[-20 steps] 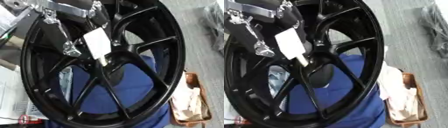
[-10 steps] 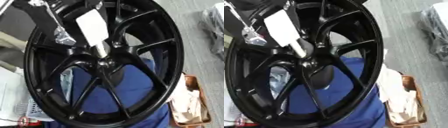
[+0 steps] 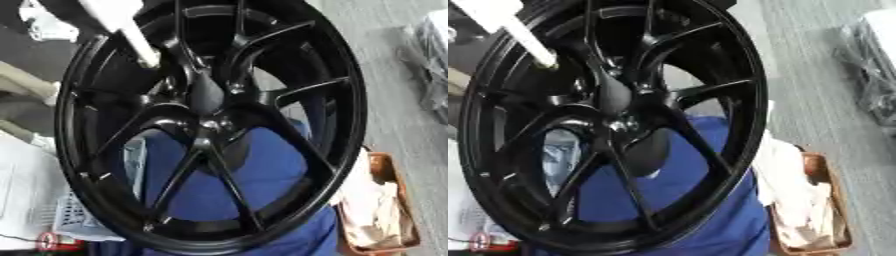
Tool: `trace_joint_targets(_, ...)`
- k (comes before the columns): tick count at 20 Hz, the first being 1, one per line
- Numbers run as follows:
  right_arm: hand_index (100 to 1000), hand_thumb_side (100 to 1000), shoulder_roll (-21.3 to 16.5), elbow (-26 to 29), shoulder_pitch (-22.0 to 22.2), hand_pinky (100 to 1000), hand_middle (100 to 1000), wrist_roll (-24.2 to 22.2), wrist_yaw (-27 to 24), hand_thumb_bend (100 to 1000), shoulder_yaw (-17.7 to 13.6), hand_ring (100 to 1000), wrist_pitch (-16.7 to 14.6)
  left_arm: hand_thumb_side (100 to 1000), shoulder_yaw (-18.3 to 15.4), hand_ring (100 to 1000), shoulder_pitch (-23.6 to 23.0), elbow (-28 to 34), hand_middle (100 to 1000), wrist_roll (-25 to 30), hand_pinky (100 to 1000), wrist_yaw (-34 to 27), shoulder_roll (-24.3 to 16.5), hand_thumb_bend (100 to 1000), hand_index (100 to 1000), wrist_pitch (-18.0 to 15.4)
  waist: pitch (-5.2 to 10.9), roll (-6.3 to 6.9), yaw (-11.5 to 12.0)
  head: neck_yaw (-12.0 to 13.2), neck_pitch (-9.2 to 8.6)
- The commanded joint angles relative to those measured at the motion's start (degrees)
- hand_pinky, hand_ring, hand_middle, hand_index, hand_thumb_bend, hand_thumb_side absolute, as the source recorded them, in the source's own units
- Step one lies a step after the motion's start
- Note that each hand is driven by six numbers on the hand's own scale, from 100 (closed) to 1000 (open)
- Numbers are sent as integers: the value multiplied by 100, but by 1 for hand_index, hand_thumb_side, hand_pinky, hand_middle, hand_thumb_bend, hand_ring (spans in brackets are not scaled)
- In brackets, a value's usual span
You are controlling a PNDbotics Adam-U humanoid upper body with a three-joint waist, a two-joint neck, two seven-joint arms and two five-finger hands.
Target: Pull the pin out of the wheel hub.
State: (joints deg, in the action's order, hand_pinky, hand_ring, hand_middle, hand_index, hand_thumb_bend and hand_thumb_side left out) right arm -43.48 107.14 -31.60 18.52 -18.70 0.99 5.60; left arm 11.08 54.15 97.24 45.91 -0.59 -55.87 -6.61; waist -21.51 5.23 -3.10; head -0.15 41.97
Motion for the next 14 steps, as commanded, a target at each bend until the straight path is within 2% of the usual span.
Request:
trace_joint_targets(1, 845, 451, -237, 60, -4, 768, 776, 48, 49, 134, -116, 758, -16, 100, -469, 593, -167, -167, 513, -317, 764, -61, -482, 100, 554, 33, 206, -52, 46, -46, 32)
trace_joint_targets(8, 845, 428, -247, 89, 60, 770, 780, 95, 235, 152, -189, 763, -36, 100, -1074, 589, -738, -1037, 512, -974, 761, 221, -768, 100, 554, 143, 230, -106, 184, -62, 34)
trace_joint_targets(14, 844, 368, -226, 166, 35, 772, 782, 73, 443, 187, -187, 765, -50, 100, -1175, 588, -883, -1838, 512, -1329, 758, 564, -698, 100, 556, 146, 224, -161, 173, 8, 11)
